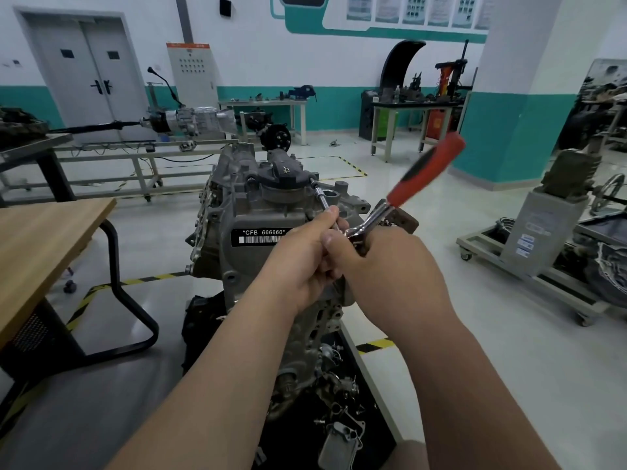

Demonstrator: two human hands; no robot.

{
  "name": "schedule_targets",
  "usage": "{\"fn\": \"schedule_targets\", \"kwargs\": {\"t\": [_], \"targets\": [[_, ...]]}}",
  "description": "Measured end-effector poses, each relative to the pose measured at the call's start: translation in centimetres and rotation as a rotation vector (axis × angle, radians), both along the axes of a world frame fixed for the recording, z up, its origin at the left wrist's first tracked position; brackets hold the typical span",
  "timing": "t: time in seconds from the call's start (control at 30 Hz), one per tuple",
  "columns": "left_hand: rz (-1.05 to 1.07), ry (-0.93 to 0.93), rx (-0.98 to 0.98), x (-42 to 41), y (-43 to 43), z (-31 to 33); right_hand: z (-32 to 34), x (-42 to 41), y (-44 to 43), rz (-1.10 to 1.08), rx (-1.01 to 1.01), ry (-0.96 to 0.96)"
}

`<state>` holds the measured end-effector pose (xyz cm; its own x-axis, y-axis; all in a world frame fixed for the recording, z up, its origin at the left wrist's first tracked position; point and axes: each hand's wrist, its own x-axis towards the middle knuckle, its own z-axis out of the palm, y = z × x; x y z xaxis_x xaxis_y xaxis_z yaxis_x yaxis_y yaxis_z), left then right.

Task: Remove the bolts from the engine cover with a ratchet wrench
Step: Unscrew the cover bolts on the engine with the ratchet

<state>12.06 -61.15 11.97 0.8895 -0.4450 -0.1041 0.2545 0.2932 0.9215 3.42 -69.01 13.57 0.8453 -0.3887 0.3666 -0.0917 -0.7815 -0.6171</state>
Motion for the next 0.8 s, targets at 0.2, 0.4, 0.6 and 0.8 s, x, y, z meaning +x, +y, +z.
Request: {"fn": "schedule_targets", "kwargs": {"t": [0.2,0.4,0.6,0.8], "targets": [[0.031,-0.014,0.003,0.1,0.1,0.0,1.1,0.0,0.1,-0.037,-0.175,-0.044],[0.004,-0.026,0.024,0.0,0.5,0.1,-1.1,0.6,0.2,0.097,0.355,-0.109],[-0.006,0.001,0.031,-0.3,0.4,0.1,-2.5,1.0,2.2,0.231,1.071,-0.1],[-0.069,-0.094,0.041,-0.2,0.9,-0.2,-1.9,0.5,2.7,0.462,1.884,-0.114]]}}
